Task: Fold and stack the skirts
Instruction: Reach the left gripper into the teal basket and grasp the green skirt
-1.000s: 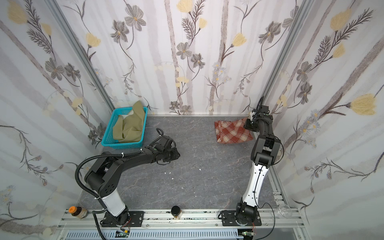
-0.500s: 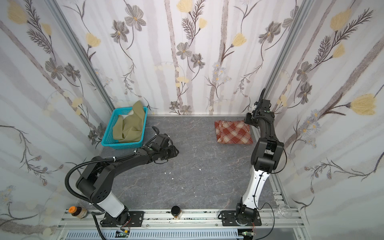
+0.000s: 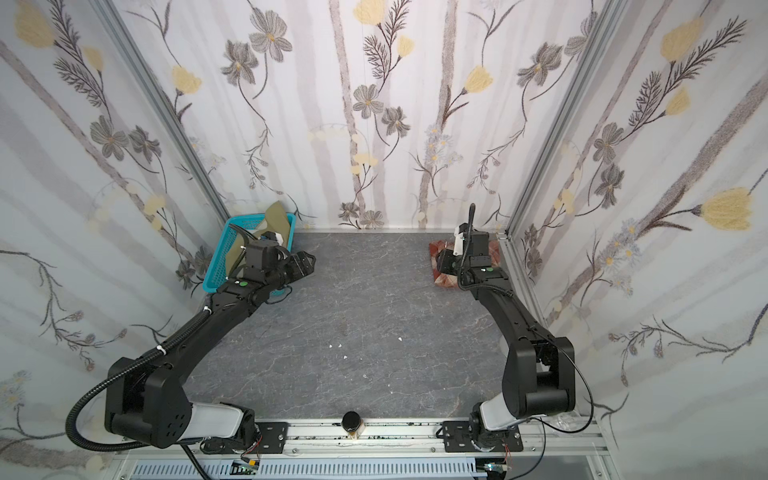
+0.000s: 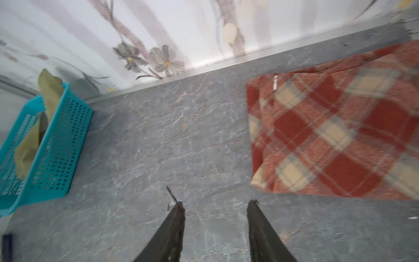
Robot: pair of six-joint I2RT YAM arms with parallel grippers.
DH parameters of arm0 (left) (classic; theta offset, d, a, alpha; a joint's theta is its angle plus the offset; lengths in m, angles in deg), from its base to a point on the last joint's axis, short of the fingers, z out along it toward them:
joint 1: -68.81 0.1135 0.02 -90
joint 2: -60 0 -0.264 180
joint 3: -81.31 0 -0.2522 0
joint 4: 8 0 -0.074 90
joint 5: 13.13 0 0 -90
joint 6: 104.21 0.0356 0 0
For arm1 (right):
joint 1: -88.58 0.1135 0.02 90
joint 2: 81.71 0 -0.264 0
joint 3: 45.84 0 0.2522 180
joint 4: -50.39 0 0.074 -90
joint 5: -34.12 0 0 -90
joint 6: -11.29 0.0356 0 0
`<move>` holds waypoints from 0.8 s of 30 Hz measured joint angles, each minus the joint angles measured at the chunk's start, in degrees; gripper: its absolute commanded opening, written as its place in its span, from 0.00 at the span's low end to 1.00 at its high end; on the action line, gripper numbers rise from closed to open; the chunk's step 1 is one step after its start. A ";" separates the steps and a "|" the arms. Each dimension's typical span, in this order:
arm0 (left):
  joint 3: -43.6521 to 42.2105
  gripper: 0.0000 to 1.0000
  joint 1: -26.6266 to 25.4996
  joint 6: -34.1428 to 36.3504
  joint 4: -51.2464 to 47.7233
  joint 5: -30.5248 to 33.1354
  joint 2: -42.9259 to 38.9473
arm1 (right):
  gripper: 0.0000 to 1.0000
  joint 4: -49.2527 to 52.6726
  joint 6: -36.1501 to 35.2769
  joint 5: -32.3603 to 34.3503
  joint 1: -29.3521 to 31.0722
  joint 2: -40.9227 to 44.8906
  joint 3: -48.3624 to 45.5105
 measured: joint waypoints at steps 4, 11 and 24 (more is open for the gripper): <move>3.85 0.90 4.11 4.37 -4.35 7.28 2.29 | 0.46 -2.97 3.41 -0.02 6.47 4.72 -5.62; 5.81 1.00 9.55 9.01 -9.11 14.45 6.84 | 0.45 -4.11 6.16 0.13 12.46 6.67 -9.01; 9.46 1.00 13.64 12.90 -10.40 14.16 14.34 | 0.46 -4.48 7.89 1.88 13.90 11.87 -13.99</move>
